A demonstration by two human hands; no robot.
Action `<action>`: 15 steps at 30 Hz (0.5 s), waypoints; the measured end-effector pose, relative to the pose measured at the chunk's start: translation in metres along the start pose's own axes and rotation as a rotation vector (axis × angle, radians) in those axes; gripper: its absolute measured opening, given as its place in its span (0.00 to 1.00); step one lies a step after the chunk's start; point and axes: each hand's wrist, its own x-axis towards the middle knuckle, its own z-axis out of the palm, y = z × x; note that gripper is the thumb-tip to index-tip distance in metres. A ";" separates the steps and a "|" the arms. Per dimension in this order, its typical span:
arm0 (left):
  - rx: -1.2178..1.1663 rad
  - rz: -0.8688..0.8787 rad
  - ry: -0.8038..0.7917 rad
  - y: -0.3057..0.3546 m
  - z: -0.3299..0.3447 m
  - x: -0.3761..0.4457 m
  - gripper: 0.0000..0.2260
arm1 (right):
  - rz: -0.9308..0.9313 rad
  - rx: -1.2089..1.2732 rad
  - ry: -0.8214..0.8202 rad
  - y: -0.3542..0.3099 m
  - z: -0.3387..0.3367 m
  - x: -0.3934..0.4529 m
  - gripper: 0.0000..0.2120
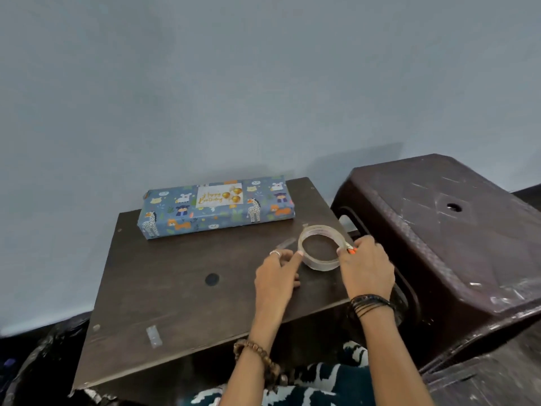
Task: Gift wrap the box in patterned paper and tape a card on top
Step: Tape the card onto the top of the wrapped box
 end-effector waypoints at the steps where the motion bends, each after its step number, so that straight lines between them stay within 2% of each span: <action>1: 0.041 0.009 -0.003 0.002 0.005 -0.003 0.09 | 0.013 0.003 -0.016 0.003 -0.001 -0.001 0.17; 4: 0.141 0.033 0.013 0.011 0.018 -0.008 0.10 | 0.042 0.038 -0.057 0.006 -0.002 0.001 0.16; 7: 0.160 0.015 0.021 0.017 0.027 -0.008 0.04 | 0.060 0.133 -0.088 0.007 0.000 0.003 0.13; 11: 0.055 -0.013 0.060 0.022 0.036 -0.009 0.07 | 0.064 0.203 -0.087 0.009 -0.002 0.004 0.12; 15: -0.148 -0.023 0.088 0.034 0.047 -0.012 0.08 | 0.014 0.340 0.036 0.011 -0.011 0.008 0.06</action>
